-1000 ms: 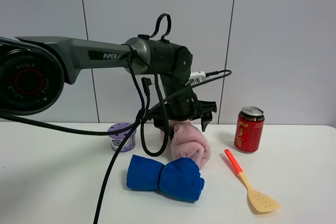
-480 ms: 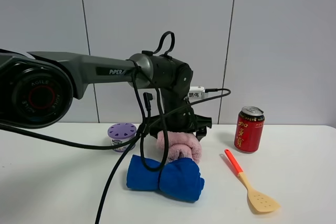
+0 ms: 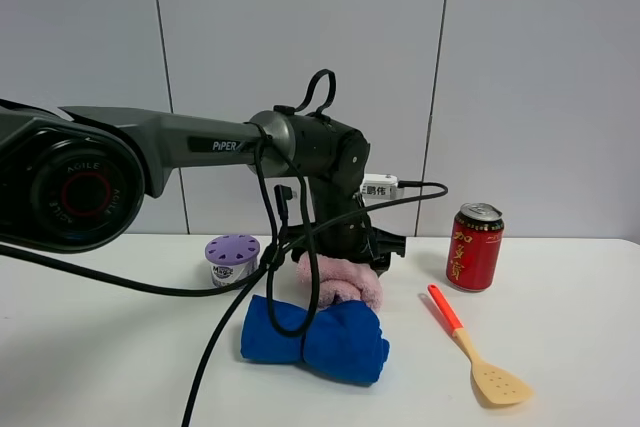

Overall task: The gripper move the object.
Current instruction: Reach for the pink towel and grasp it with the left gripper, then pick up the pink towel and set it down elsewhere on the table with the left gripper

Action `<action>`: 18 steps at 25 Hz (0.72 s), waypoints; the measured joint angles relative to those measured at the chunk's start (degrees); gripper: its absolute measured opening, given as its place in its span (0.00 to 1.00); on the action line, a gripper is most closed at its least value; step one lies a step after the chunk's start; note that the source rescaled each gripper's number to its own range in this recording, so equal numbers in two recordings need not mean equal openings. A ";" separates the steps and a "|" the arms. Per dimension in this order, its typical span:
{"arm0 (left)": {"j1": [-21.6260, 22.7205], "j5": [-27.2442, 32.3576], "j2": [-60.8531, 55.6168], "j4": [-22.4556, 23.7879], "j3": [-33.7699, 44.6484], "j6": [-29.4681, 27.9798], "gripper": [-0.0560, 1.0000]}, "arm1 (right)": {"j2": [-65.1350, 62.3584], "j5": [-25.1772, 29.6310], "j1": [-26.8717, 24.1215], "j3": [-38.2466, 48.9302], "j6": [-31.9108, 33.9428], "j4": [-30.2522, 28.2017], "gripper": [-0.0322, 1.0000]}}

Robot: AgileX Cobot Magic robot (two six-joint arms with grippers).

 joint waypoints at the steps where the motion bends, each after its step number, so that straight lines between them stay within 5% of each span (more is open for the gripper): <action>1: -0.15 -0.17 0.00 0.00 0.00 1.06 0.35 | 0.00 0.00 0.00 0.00 0.00 0.00 1.00; 2: -0.34 -0.29 0.00 0.00 0.00 1.99 0.18 | 0.00 0.00 0.00 0.00 0.00 0.00 1.00; 3: -0.34 -0.29 0.00 0.00 0.00 1.99 0.18 | 0.00 0.00 0.00 0.00 0.00 0.00 1.00; 4: -0.49 -0.42 0.00 0.00 0.00 3.15 0.06 | 0.00 0.00 0.00 0.00 0.00 0.00 1.00; 18: -0.87 -1.03 -5.27 -3.04 0.00 7.98 0.06 | 0.00 0.00 0.00 0.00 0.00 0.00 1.00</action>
